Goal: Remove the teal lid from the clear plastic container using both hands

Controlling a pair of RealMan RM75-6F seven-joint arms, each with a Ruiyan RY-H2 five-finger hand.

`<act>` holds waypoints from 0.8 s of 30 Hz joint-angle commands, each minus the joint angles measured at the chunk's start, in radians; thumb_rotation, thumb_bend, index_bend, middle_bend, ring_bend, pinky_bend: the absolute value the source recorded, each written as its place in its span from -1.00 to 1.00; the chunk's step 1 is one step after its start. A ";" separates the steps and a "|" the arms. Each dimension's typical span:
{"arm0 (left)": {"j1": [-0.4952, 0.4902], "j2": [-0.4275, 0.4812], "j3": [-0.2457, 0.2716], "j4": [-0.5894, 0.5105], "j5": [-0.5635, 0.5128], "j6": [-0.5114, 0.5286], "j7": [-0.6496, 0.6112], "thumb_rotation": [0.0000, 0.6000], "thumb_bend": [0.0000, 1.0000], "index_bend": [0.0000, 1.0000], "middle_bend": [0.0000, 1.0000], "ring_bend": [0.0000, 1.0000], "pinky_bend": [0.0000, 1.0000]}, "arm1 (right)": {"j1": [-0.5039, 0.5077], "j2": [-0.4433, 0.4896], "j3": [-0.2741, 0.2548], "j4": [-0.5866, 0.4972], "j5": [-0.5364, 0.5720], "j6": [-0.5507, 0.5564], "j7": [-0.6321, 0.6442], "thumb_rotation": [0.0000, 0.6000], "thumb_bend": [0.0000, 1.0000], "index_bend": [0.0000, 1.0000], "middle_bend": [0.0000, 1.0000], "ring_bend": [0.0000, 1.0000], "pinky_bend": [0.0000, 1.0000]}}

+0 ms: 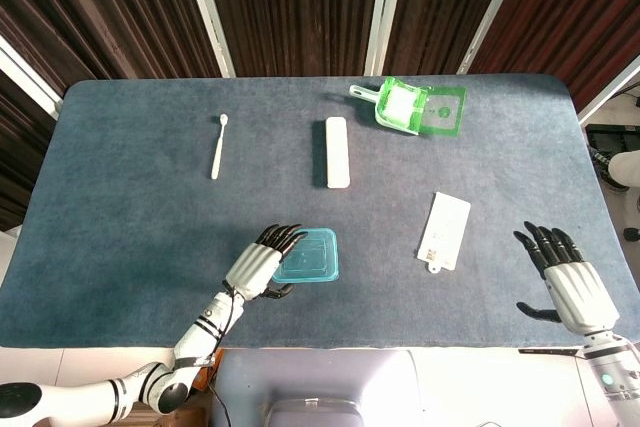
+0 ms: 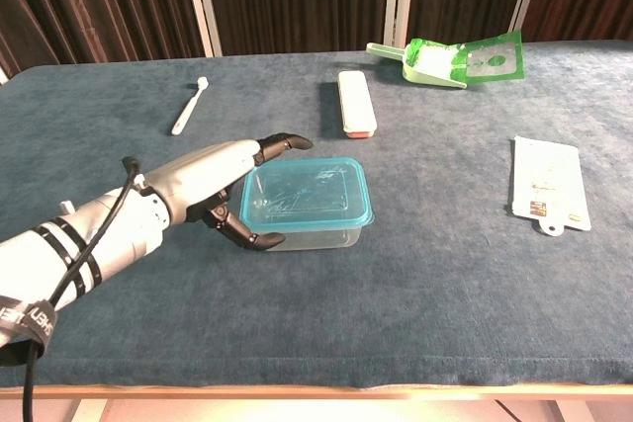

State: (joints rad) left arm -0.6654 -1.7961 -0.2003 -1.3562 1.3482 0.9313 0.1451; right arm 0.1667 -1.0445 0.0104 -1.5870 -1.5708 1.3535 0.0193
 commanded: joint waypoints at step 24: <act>-0.079 -0.056 -0.018 0.118 -0.102 -0.042 0.047 1.00 -0.47 -1.00 -0.67 -0.88 -0.90 | 0.007 -0.001 -0.003 0.020 0.003 -0.010 0.016 1.00 -0.62 -1.00 -1.00 -1.00 -1.00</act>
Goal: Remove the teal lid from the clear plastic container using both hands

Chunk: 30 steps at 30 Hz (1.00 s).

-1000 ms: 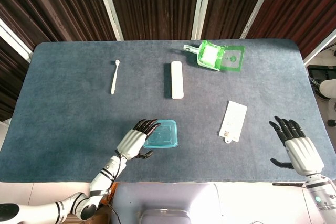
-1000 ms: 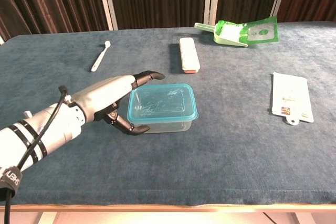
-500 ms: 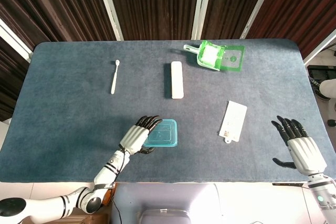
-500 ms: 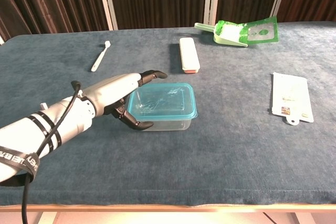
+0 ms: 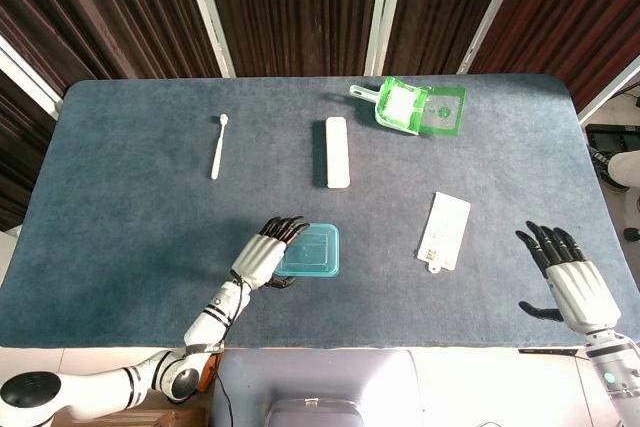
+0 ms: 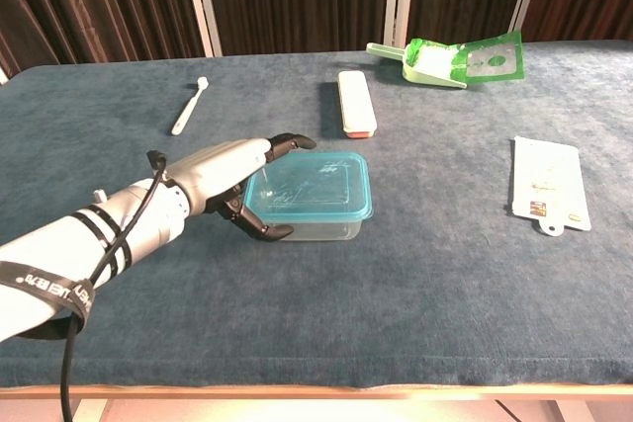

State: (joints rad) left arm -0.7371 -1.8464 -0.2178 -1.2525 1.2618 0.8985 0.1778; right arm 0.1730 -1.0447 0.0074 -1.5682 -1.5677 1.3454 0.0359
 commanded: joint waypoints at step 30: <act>0.001 -0.009 0.059 -0.049 0.026 0.068 0.031 1.00 -0.44 -1.00 0.28 -0.12 -0.08 | 0.346 -0.338 0.008 0.192 -0.203 -0.258 0.090 1.00 -0.58 -0.36 -1.00 -1.00 -1.00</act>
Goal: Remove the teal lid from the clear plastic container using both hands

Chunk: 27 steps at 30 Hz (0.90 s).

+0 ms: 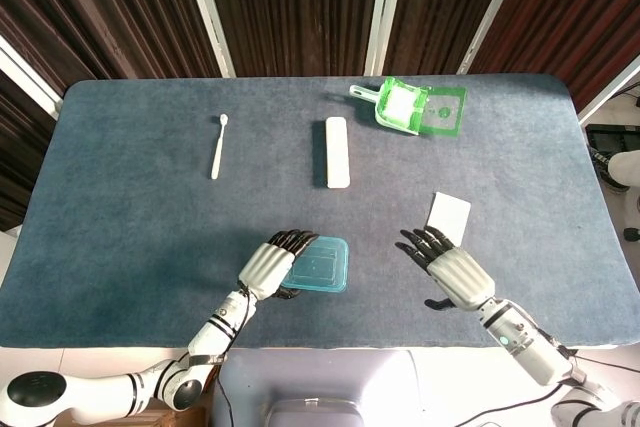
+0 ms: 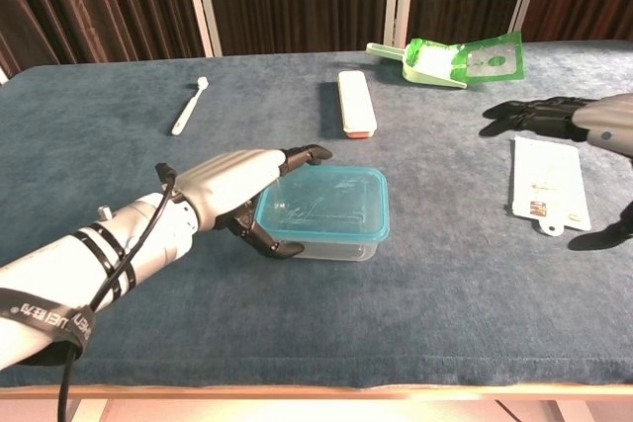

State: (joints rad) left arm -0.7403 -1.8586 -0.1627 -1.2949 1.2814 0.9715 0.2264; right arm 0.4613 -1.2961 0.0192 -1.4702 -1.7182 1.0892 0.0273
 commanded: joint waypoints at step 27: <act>0.004 0.015 0.019 -0.022 -0.012 -0.023 0.000 1.00 -0.44 -1.00 0.32 -0.08 -0.04 | 0.192 -0.343 -0.013 0.233 -0.067 0.009 0.053 1.00 -0.29 0.18 -0.93 -1.00 -1.00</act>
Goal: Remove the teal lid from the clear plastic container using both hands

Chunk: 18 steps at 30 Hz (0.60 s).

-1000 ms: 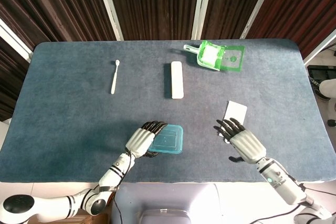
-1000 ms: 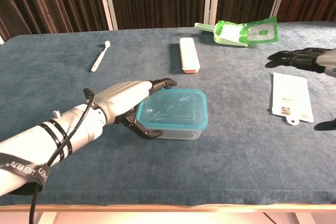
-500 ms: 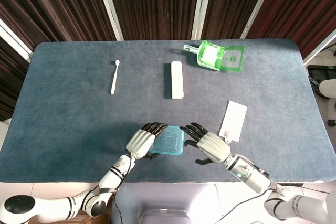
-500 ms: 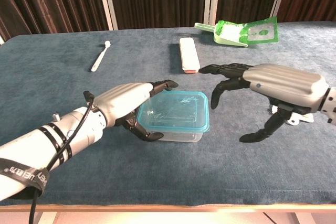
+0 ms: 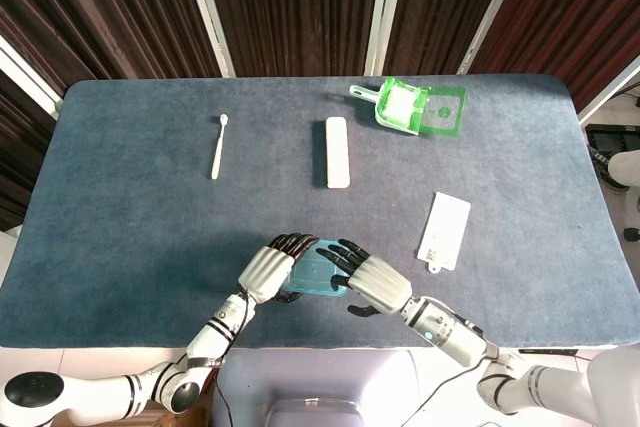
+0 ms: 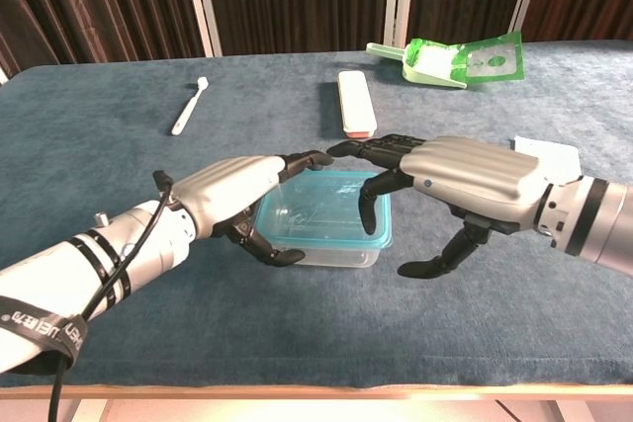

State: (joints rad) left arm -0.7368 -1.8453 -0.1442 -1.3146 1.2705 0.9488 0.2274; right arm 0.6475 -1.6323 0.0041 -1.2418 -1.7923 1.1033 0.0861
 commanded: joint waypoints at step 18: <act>0.003 0.003 0.009 0.001 0.004 0.002 -0.001 1.00 -0.44 -1.00 0.33 -0.07 -0.03 | 0.035 -0.057 0.005 0.041 0.053 0.004 0.000 1.00 -0.29 0.30 -0.85 -1.00 -1.00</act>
State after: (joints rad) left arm -0.7335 -1.8425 -0.1349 -1.3136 1.2741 0.9508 0.2262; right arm 0.6811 -1.6881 0.0089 -1.2007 -1.7403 1.1066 0.0881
